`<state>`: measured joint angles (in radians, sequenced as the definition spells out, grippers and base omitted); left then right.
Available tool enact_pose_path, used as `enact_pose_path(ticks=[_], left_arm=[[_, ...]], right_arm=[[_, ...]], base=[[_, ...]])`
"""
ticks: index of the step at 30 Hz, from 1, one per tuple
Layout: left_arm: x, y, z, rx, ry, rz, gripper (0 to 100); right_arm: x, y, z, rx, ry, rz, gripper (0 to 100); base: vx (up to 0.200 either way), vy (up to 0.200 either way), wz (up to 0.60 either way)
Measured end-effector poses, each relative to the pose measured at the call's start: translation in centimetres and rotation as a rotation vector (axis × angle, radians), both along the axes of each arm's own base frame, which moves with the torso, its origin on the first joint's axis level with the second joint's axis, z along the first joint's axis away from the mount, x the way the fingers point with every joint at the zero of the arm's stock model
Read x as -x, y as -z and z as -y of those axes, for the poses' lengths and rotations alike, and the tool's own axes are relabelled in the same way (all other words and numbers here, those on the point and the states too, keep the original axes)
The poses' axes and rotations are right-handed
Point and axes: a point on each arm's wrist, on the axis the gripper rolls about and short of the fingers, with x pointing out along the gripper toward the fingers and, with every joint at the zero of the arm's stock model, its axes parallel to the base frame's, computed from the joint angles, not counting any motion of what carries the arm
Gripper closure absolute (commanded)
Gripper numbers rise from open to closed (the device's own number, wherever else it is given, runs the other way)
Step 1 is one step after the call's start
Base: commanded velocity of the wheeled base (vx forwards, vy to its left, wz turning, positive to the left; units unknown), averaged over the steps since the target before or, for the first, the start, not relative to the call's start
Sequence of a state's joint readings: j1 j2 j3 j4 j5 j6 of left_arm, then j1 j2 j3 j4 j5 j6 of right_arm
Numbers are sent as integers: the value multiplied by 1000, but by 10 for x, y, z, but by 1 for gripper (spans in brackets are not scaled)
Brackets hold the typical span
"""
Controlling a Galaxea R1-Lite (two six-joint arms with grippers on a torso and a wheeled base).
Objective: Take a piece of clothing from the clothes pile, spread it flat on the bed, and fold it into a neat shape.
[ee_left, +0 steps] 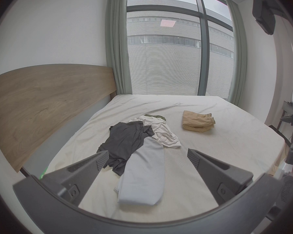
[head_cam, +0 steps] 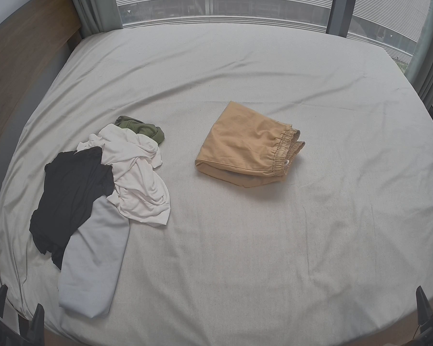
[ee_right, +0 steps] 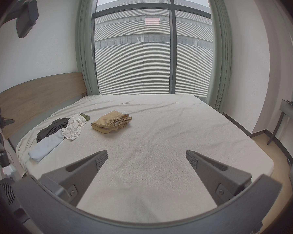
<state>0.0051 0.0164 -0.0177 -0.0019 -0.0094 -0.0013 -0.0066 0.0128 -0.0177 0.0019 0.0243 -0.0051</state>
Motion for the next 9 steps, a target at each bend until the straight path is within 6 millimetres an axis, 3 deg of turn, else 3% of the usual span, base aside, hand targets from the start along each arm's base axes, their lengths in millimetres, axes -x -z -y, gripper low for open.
enact_pose_path(ticks=[9], left_arm=[[0,0,0,2,1,1,0]], right_arm=[[0,0,0,-6,-1,0,0]], base=[[0,0,0]])
